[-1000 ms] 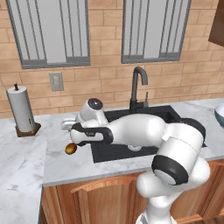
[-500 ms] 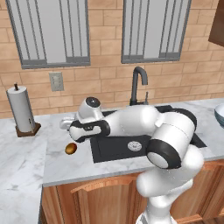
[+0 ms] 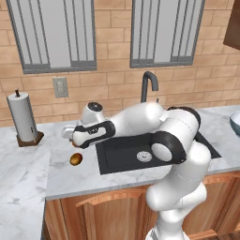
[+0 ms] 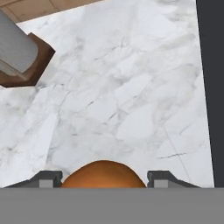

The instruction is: Remove the mango and tangerine from the sink. Then move the bowl and cup from the counter to the sink for washing.

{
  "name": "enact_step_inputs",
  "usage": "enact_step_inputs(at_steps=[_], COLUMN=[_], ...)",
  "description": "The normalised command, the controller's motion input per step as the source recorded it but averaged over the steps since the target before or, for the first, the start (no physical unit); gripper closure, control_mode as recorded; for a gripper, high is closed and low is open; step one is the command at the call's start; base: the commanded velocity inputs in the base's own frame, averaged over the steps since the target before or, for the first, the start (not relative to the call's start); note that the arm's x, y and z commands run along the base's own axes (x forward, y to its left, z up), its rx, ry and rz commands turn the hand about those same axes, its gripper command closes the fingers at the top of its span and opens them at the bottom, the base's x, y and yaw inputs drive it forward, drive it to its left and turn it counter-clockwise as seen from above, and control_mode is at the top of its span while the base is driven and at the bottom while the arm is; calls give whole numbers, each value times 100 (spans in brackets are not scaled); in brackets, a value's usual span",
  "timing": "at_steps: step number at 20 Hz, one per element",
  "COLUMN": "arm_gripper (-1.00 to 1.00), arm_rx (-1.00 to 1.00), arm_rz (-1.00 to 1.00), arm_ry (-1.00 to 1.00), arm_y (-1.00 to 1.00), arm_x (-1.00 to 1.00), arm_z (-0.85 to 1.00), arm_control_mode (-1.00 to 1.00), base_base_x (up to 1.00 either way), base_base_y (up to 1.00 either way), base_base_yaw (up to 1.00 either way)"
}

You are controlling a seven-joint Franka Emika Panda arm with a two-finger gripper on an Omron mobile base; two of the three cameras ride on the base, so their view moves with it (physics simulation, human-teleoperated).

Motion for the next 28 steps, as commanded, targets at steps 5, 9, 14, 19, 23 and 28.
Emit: enact_step_inputs(at_steps=[5,9,14,19,23,28], arm_gripper=[100,100,100,100,100,100], arm_rx=[-4,-6,-5,-3,-3,-2], arm_rz=[0,-1,0,0,0,0], arm_ry=[5,8,3,2,1,3], arm_y=[11,9,14,11,8,2], arm_x=[22,23,20,20,16,12], arm_z=[-14,-14,-14,-14,-14,-17], arm_control_mode=[-100,-100,-100,-100,-100,-100], base_base_x=[0,0,0,0,0,0], base_base_y=[0,0,0,0,0,0], base_base_yaw=[0,0,0,0,0,0])
